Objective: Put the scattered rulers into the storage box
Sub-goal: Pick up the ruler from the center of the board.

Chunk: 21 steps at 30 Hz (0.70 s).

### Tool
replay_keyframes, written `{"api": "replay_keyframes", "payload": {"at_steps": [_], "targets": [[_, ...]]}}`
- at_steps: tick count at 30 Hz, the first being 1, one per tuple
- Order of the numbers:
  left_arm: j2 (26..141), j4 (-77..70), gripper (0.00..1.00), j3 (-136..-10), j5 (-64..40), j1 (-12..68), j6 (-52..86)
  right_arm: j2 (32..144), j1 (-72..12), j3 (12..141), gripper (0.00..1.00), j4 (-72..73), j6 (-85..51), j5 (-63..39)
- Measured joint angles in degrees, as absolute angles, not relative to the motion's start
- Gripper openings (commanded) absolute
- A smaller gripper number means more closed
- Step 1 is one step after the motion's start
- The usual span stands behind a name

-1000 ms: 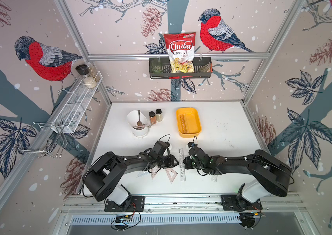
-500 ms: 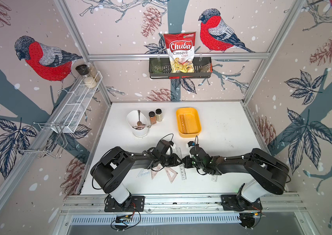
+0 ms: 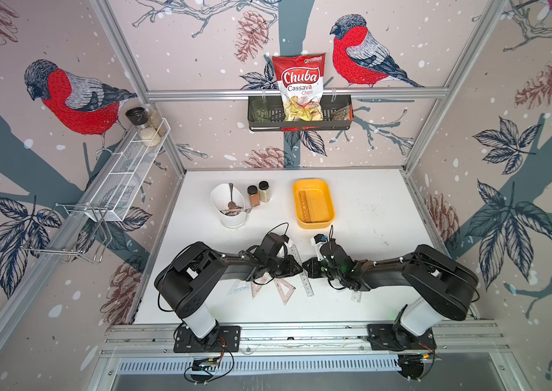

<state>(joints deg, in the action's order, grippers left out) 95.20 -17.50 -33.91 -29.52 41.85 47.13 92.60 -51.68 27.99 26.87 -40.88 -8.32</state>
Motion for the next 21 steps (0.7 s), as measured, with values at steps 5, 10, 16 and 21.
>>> {"api": "replay_keyframes", "payload": {"at_steps": [5,10,16,21], "targets": [[95.88,-17.72,0.14,-34.26,-29.30,41.87,47.57,92.47,-50.98,27.53,0.00,27.33,-40.88,-9.67],[96.47,-17.89,0.04,-34.74,-29.39,41.87,47.77,92.47,-50.48,27.51,0.00,27.35,-40.88,-10.66],[96.05,-17.82,0.00,-34.89,-29.21,41.93,47.77,87.53,-48.53,27.42,0.09,20.75,-40.62,-11.07],[92.82,-14.74,0.00,-35.90,-28.25,41.98,48.16,77.62,-46.26,27.18,0.22,15.73,-39.16,-12.60]]}}
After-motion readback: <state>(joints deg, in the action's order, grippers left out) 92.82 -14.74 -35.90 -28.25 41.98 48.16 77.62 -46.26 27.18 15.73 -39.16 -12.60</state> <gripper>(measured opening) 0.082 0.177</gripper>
